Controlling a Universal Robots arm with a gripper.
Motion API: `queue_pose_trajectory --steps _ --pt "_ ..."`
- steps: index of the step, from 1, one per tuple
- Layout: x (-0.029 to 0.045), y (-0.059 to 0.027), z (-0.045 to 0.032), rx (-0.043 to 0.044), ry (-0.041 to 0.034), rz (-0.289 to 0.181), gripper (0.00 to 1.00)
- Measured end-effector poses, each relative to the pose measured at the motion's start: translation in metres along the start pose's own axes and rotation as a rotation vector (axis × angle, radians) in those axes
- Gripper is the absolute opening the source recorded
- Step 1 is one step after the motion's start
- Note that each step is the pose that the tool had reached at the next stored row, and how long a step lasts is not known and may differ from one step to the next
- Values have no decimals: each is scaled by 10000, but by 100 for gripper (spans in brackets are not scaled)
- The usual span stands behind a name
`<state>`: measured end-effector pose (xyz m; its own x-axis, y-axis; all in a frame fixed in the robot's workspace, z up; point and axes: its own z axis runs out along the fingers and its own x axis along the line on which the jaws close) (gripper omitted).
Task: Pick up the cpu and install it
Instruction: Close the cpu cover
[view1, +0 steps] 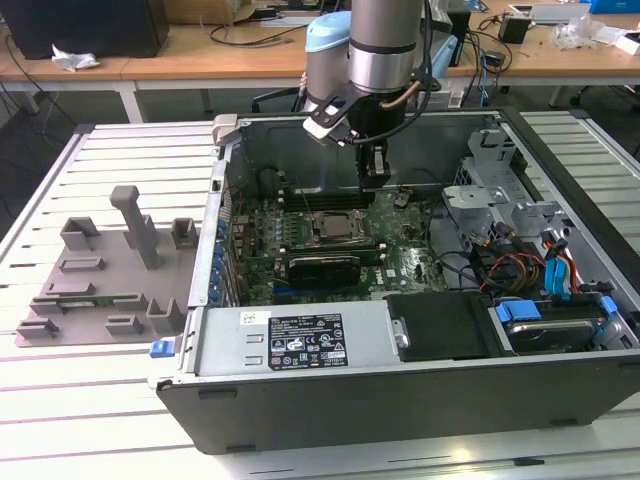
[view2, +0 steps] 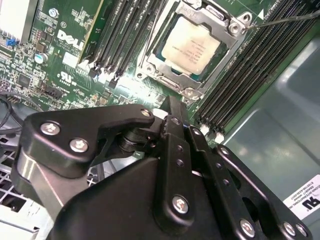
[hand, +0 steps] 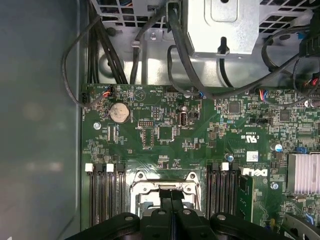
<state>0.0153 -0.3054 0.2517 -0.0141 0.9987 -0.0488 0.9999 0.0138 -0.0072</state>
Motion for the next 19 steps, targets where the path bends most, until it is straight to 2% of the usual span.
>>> queue_pose_trajectory --steps 2,4,5,8,16,19 --pt "0 0 1 76 2 -4 11" --pt "0 0 1 102 0 -5 11" --pt "-1 -2 2 107 3 -5 11" --pt "-8 -56 79 106 7 -5 11" --pt "-9 -125 138 106 7 -5 11" --pt "-18 -183 162 108 5 -5 11"
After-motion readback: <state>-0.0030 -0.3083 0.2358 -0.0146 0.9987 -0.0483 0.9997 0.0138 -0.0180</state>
